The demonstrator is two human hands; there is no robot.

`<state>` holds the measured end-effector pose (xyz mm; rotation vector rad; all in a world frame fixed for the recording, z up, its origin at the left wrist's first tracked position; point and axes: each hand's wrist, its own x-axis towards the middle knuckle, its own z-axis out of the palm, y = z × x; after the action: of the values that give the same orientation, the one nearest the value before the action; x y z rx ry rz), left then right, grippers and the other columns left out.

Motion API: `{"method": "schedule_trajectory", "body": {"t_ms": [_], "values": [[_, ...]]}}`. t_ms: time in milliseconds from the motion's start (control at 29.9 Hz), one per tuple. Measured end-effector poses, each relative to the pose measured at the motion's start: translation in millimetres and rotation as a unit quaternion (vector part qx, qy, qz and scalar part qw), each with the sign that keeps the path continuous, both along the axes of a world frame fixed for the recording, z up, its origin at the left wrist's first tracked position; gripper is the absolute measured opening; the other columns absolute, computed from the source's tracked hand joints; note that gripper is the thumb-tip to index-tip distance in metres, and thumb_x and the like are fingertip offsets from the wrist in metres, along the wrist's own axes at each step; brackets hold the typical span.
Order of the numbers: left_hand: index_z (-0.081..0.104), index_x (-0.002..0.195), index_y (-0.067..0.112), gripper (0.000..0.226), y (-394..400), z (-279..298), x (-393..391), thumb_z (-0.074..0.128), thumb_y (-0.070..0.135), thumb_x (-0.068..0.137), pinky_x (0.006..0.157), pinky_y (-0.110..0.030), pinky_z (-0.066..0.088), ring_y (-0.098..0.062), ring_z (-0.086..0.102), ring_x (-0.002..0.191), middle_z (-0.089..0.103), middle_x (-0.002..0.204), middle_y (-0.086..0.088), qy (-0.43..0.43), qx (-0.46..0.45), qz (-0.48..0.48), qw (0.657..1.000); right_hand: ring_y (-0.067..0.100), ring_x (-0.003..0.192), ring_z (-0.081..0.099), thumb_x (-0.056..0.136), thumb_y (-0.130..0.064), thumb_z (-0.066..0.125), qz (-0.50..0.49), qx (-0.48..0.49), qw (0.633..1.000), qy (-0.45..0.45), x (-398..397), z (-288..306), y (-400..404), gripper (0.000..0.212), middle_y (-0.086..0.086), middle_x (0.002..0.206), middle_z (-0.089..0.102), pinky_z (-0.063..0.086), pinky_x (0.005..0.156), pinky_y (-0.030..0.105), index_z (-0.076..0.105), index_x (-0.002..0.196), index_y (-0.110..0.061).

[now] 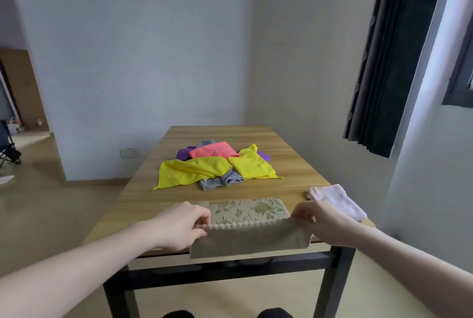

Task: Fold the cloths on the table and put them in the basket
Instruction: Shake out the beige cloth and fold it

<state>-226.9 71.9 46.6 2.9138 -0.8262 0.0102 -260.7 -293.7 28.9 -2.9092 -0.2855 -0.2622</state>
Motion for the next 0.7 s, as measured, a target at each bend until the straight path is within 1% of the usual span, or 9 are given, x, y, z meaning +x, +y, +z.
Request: {"method": "schedule_trajectory", "body": {"t_ms": [33,100,167,234,301,401,502,602,702], "values": [[0.056,0.091,0.039,0.009,0,0,5,0.064,0.039,0.094,0.073,-0.033,0.047,-0.015,0.056,0.08,0.057,0.083,0.015,-0.001,-0.014,0.007,1.0,0.004,0.094,0.055,0.1,-0.03,0.056,-0.006,0.001,1.0,-0.016,0,5,3,0.022,-0.029,0.086,0.062,0.045,0.09,0.022,0.062,0.097,-0.052],[0.058,0.091,0.038,0.008,-1,2,17,0.065,0.035,0.094,0.071,-0.031,0.045,-0.011,0.056,0.078,0.058,0.083,0.017,-0.001,-0.051,0.022,0.998,-0.006,0.084,0.056,0.1,-0.023,0.054,-0.029,0.002,0.998,-0.047,5,15,8,0.026,-0.031,0.083,0.056,0.042,0.078,0.004,0.065,0.102,-0.046],[0.062,0.096,0.032,0.003,-3,5,30,0.065,0.03,0.095,0.07,-0.028,0.041,-0.01,0.057,0.081,0.061,0.088,0.014,-0.001,-0.094,0.038,0.995,-0.003,0.086,0.059,0.101,-0.02,0.051,-0.068,0.039,0.996,-0.036,15,21,13,0.026,-0.025,0.092,0.06,0.039,0.071,-0.003,0.066,0.105,-0.041],[0.066,0.102,0.025,0.007,-5,7,45,0.065,0.027,0.096,0.075,-0.028,0.043,-0.015,0.059,0.091,0.066,0.098,0.007,0.002,-0.135,0.061,0.989,0.008,0.094,0.064,0.097,-0.017,0.052,-0.09,0.1,0.991,-0.016,37,17,15,0.026,-0.017,0.1,0.066,0.049,0.078,0.009,0.067,0.105,-0.036],[0.066,0.107,0.022,0.012,-6,4,62,0.065,0.027,0.097,0.078,-0.029,0.042,-0.018,0.057,0.097,0.065,0.105,0.003,0.002,-0.162,0.089,0.983,0.014,0.093,0.065,0.093,-0.015,0.054,-0.119,0.142,0.983,-0.009,58,11,18,0.026,-0.012,0.102,0.07,0.056,0.083,0.033,0.069,0.106,-0.032],[0.066,0.115,0.021,0.018,-10,-4,84,0.064,0.027,0.097,0.075,-0.026,0.035,-0.016,0.05,0.093,0.06,0.106,0.002,-0.012,-0.185,0.121,0.975,0.015,0.089,0.065,0.09,-0.014,0.054,-0.139,0.171,0.975,-0.018,82,5,23,0.028,-0.01,0.101,0.07,0.056,0.075,0.032,0.069,0.108,-0.029],[0.065,0.118,0.02,0.022,-13,-14,101,0.064,0.025,0.097,0.076,-0.025,0.035,-0.017,0.052,0.094,0.059,0.11,0.002,-0.006,-0.2,0.147,0.969,0.016,0.086,0.063,0.087,-0.011,0.052,-0.164,0.193,0.967,-0.03,101,-3,27,0.032,-0.007,0.103,0.071,0.051,0.067,0.028,0.069,0.109,-0.027],[0.065,0.117,0.022,0.022,-13,-29,120,0.065,0.025,0.096,0.081,-0.026,0.041,-0.023,0.061,0.106,0.064,0.125,-0.001,0.006,-0.212,0.17,0.962,0.019,0.088,0.064,0.089,-0.012,0.05,-0.189,0.2,0.961,-0.03,116,-10,32,0.032,-0.003,0.108,0.072,0.051,0.07,0.029,0.069,0.11,-0.026],[0.063,0.119,0.022,0.026,-14,-42,128,0.066,0.028,0.094,0.08,-0.027,0.046,-0.018,0.061,0.095,0.065,0.113,0.004,0.012,-0.236,0.188,0.953,0.022,0.098,0.065,0.093,-0.017,0.055,-0.209,0.194,0.958,-0.037,121,-19,34,0.031,-0.002,0.115,0.07,0.051,0.075,0.032,0.064,0.121,-0.026]]}}
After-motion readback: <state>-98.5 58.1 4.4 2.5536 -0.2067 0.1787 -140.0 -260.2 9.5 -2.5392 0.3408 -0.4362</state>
